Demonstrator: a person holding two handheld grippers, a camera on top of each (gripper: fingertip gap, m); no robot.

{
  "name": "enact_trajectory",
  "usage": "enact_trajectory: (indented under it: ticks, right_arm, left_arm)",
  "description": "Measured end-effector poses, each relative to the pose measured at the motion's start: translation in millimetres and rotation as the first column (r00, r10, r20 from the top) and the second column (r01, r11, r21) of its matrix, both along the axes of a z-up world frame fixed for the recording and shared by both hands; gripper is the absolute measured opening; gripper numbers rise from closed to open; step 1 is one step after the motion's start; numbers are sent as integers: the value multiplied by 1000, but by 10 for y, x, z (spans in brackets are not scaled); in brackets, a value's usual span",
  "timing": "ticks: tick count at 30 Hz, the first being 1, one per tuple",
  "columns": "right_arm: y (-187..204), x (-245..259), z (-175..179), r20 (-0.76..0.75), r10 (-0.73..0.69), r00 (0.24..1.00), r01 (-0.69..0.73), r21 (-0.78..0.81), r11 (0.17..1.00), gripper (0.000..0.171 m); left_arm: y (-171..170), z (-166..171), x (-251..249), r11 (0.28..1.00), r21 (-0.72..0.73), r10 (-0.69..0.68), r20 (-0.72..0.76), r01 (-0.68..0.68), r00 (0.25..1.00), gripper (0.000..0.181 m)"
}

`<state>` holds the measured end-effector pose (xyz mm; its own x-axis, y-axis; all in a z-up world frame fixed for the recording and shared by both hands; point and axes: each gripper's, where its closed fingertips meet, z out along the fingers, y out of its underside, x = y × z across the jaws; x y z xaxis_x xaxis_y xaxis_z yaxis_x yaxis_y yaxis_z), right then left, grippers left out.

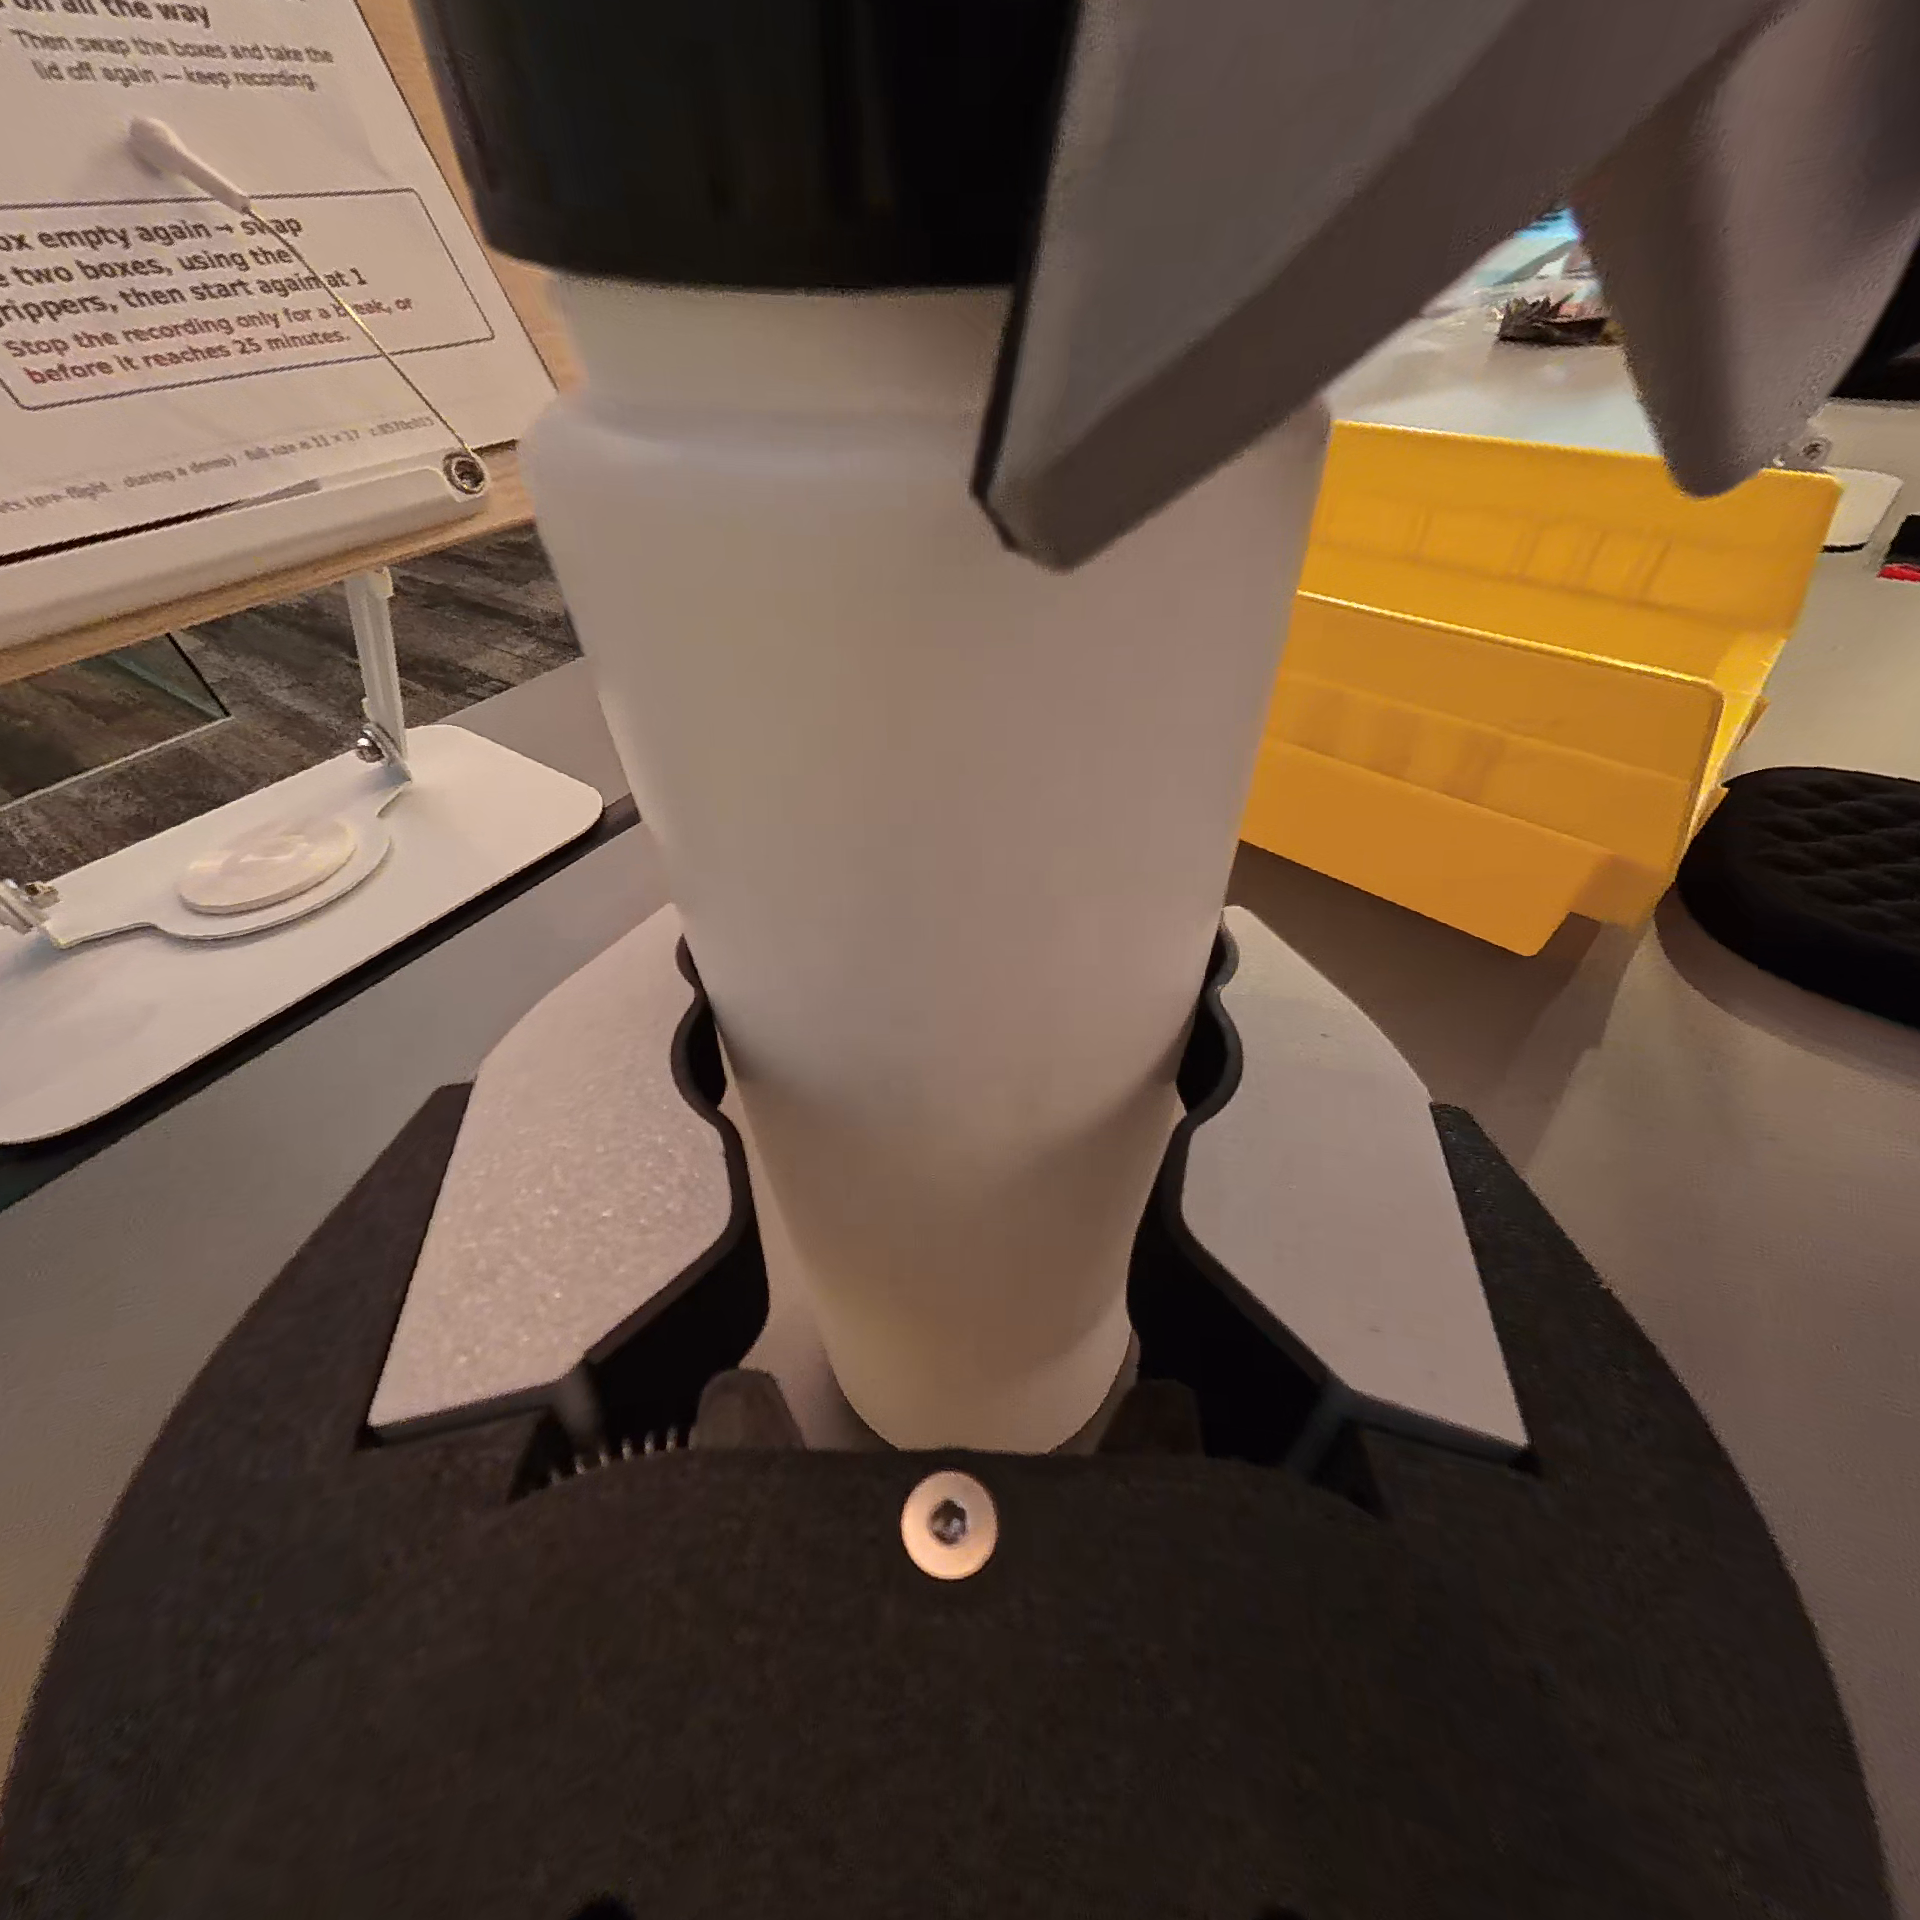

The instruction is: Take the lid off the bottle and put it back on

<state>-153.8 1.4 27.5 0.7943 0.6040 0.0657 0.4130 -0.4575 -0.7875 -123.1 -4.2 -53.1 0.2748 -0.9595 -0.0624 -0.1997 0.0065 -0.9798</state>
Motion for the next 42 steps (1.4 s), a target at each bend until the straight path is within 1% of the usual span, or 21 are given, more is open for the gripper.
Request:
enact_trajectory:
  ticks: [3,6,9,12,13,15,18,20,22,23,25,28,31,32,34,36,38,40,42]
  right_arm:
    - [0,-21,-30,16,-15,1000,16,-40,999,77]
    - [-10,-26,-39,56,26,998,-23,-61,998,77]
    - [-44,-22,-51,85,138,987,-128,-115,985,77]
    - [-59,-20,-51,63,273,960,-261,-152,953,77]
    - [-62,-26,-47,50,317,947,-306,-155,939,77]
    - [-93,-52,-45,39,439,898,-431,-122,894,77]
    - [-156,-83,-27,-38,549,835,-550,-91,830,77]
    - [-247,-112,-17,-97,643,760,-649,-50,759,77]
    - [-275,-124,-6,-153,679,718,-688,-1,726,78]
    - [-273,-124,-7,-176,677,714,-688,3,726,78]
    - [-251,-108,-23,-180,649,739,-662,-11,750,78]
    - [-261,-75,-44,-111,619,778,-623,-7,782,83]
    - [-261,-99,35,-57,599,799,-594,80,800,82]
    - [-241,-94,40,-50,580,813,-575,88,813,78]
    - [-209,-95,31,-87,527,845,-524,60,850,78]
    - [-169,-93,18,-114,452,885,-450,47,892,78]
    - [-141,-75,8,-100,367,925,-363,56,930,78]
    - [-91,-30,9,-102,220,970,-215,60,975,78]
    - [-49,1,15,-134,68,989,-60,64,996,78]
  left_arm:
    - [7,-2,-19,1000,-11,4,6,-4,1000,88]
    - [1,-9,-20,1000,-9,-19,-2,19,1000,87]
    - [-20,-6,-17,999,-11,-48,-2,48,999,87]
    - [-48,9,-11,995,-25,-92,13,92,996,87]
    - [-62,13,-13,993,-31,-110,22,110,994,87]
    - [-85,12,-18,991,-21,-133,23,133,991,87]
    - [-181,19,-14,977,-38,-207,45,209,977,87]
    - [-286,20,-2,958,-53,-280,64,283,958,87]
    - [-296,21,5,957,-51,-284,66,287,957,87]
    - [-288,22,8,959,-53,-276,66,280,959,87]
    - [-249,16,9,968,-44,-243,58,246,968,87]
    - [-238,10,17,974,-27,-225,45,226,973,87]
    - [-250,4,34,975,-18,-223,38,224,974,87]
    - [-246,2,37,976,-19,-217,36,218,976,87]
    - [-222,3,33,980,-29,-194,37,196,980,87]
    - [-184,1,29,987,-32,-155,33,156,987,87]
    - [-140,-7,29,995,-14,-100,12,100,995,87]
    - [-88,-9,31,999,-8,-33,-5,33,999,87]
    - [-73,-9,37,1000,-16,-4,-7,4,1000,87]
